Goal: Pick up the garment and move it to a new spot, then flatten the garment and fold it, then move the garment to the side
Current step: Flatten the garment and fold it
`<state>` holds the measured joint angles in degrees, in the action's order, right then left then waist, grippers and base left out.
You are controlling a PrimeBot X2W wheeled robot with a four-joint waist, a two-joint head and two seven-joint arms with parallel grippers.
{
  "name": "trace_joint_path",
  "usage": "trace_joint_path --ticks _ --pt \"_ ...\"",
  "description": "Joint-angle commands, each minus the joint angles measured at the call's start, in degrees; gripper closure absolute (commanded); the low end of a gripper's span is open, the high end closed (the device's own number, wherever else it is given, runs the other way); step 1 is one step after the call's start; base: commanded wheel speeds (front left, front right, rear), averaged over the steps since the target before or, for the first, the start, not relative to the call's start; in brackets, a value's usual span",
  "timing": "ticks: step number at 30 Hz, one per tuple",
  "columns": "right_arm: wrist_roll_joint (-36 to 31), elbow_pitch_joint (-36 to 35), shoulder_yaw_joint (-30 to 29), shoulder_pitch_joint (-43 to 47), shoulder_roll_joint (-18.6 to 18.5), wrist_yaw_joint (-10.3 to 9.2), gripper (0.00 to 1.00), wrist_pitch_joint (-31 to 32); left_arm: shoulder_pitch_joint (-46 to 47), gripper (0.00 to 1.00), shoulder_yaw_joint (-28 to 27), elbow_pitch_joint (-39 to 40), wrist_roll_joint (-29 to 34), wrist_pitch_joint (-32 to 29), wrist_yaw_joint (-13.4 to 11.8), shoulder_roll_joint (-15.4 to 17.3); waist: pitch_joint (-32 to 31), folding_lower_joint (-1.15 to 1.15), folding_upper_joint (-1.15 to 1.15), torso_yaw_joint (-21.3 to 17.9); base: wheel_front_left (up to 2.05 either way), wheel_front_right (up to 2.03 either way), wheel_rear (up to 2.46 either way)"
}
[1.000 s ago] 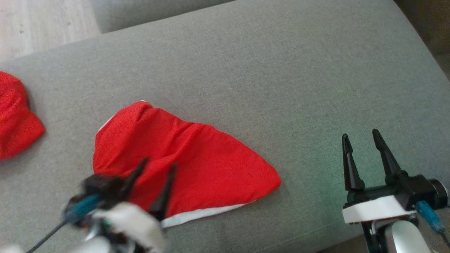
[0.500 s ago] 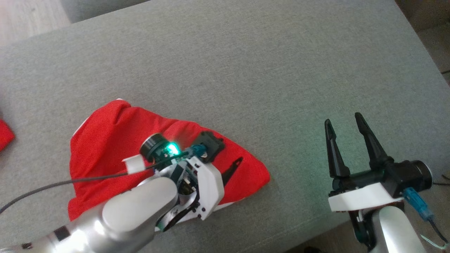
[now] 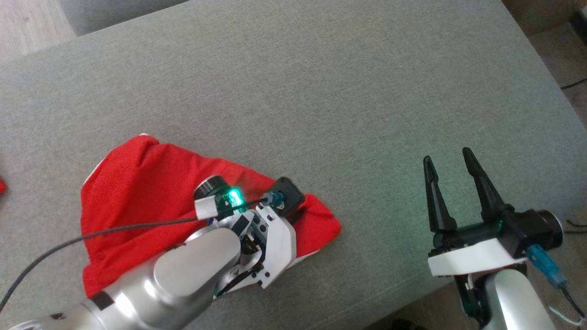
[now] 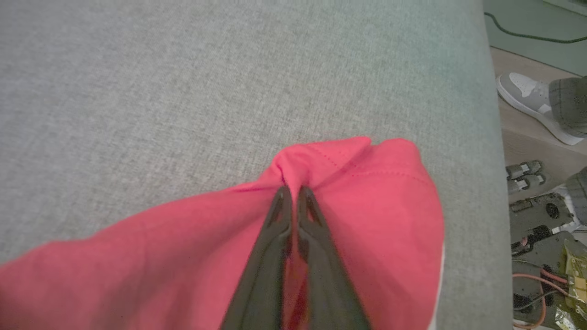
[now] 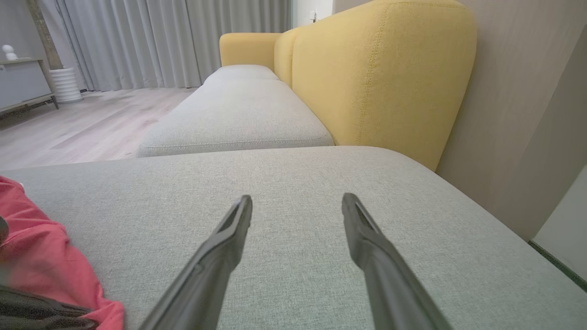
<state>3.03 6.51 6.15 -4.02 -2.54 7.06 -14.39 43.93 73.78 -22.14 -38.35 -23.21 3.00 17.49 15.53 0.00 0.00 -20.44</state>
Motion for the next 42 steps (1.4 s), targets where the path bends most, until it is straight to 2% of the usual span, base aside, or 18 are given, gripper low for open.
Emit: trace_joint_path --ticks 1,8,11,20,23,24,25,26,27,30,35,39,42 --pt "0.3 -1.7 0.7 -1.0 -0.3 0.43 0.0 -0.6 -0.7 1.0 -1.9 0.1 -0.2 1.7 -0.6 -0.5 0.1 0.0 0.0 0.1 0.0 0.0 0.0" --pt "0.2 -1.7 0.5 -1.2 -0.3 0.43 0.0 -0.6 0.7 1.0 -9.1 -2.0 -1.3 12.2 -5.6 -2.5 0.5 0.0 0.0 0.2 0.0 0.0 0.0" --pt "0.2 -1.6 0.8 -1.6 -0.3 0.43 0.0 -0.6 1.8 1.0 -12.0 -4.6 -1.7 16.3 -7.0 -2.8 0.8 0.0 0.0 -0.1 0.0 0.0 0.0" --pt "0.3 -1.4 1.2 -1.8 -0.3 0.43 0.0 -0.6 5.2 1.0 -14.0 -15.3 0.8 23.9 -8.7 -2.3 1.4 0.0 0.0 -1.2 0.0 0.0 0.0" --pt "0.4 -1.3 1.0 -1.8 -0.3 0.43 0.0 -0.6 5.9 1.0 -13.8 -18.4 1.5 26.6 -8.6 -3.3 1.5 0.0 0.0 -1.3 0.0 0.0 0.0" --pt "0.4 -1.3 0.9 -1.8 -0.3 0.43 0.0 -0.6 6.0 0.92 -13.7 -19.3 1.7 27.6 -8.4 -3.9 1.5 0.0 0.0 -1.3 0.0 0.0 0.0" --pt "0.4 -1.2 0.9 -1.8 -0.3 0.43 0.0 -0.6 5.8 0.63 -13.8 -20.0 1.3 28.3 -8.0 -4.7 1.4 0.0 0.0 -1.2 0.0 0.0 0.0" --pt "0.4 -1.1 0.8 -1.7 -0.3 0.43 0.0 -0.6 5.7 0.45 -13.7 -20.7 1.2 29.0 -7.6 -5.4 1.4 0.0 0.0 -1.1 0.0 0.0 0.0" --pt "0.4 -1.0 0.7 -1.7 -0.3 0.43 0.0 -0.6 5.8 0.0 -13.5 -21.3 1.3 29.6 -7.4 -6.0 1.2 0.0 0.0 -0.9 0.0 0.0 0.0" --pt "0.0 -1.0 0.5 -1.5 -0.3 0.43 0.0 -0.6 5.6 0.0 -14.4 -22.0 0.6 32.7 -7.3 -7.6 0.4 0.0 0.0 -0.1 0.0 0.0 0.0" --pt "-1.2 -2.5 -1.5 -1.2 -0.3 0.43 0.0 -0.6 4.4 0.0 -18.9 -17.3 -0.5 37.7 -9.4 -7.9 -2.0 0.0 0.0 2.7 0.0 0.0 0.0" --pt "-2.9 -3.7 -3.4 -1.2 -0.3 0.43 0.0 -0.6 -0.1 0.0 -25.2 -7.3 0.8 38.2 -12.0 -5.3 -4.6 0.0 0.0 6.0 0.0 0.0 0.0" --pt "-4.6 -3.7 -4.8 -1.2 -0.3 0.43 0.0 -0.6 -6.8 0.0 -30.6 1.3 3.0 38.2 -13.7 -2.6 -6.4 0.0 0.0 8.6 0.0 0.0 0.0"
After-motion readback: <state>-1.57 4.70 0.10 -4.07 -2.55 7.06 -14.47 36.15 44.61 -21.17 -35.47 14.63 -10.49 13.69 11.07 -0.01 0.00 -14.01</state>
